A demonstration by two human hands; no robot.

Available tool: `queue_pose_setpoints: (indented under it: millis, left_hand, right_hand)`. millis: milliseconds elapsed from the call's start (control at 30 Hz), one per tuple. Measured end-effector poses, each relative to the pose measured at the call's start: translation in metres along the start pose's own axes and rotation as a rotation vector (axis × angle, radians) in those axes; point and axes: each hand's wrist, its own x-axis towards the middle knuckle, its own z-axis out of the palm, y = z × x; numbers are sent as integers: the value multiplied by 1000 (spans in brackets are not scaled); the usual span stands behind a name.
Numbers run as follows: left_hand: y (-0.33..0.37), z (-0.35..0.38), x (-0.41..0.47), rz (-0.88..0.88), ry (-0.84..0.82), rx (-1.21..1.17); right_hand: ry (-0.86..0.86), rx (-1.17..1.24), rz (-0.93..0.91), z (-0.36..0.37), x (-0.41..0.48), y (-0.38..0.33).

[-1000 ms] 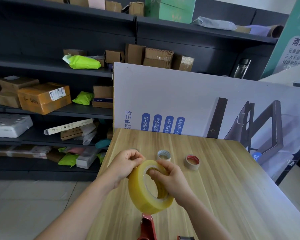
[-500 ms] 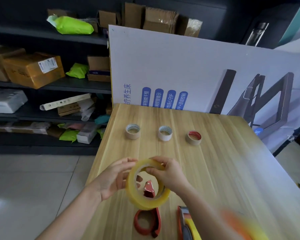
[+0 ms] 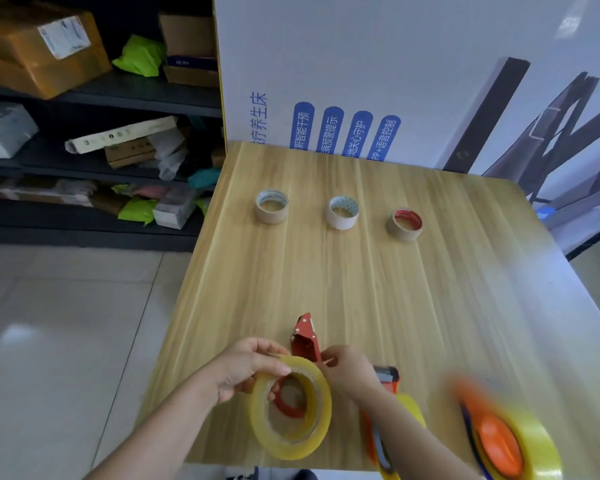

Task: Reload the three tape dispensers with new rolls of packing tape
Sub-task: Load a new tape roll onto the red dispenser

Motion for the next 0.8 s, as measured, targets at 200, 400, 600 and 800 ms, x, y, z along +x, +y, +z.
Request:
queue_pose_setpoints:
  millis: [200, 400, 600, 800]
  left_hand:
    - [-2, -9, 16, -38, 12, 140]
    - [1, 2, 29, -12, -8, 46]
    - [-9, 15, 45, 24, 54, 77]
    - [-26, 12, 58, 64, 127, 66]
  right_hand:
    - [98, -257, -108, -5, 6, 4]
    - [102, -131, -109, -10, 8, 8]
    - [94, -52, -115, -14, 8, 14]
    - [115, 8, -144, -9, 6, 17]
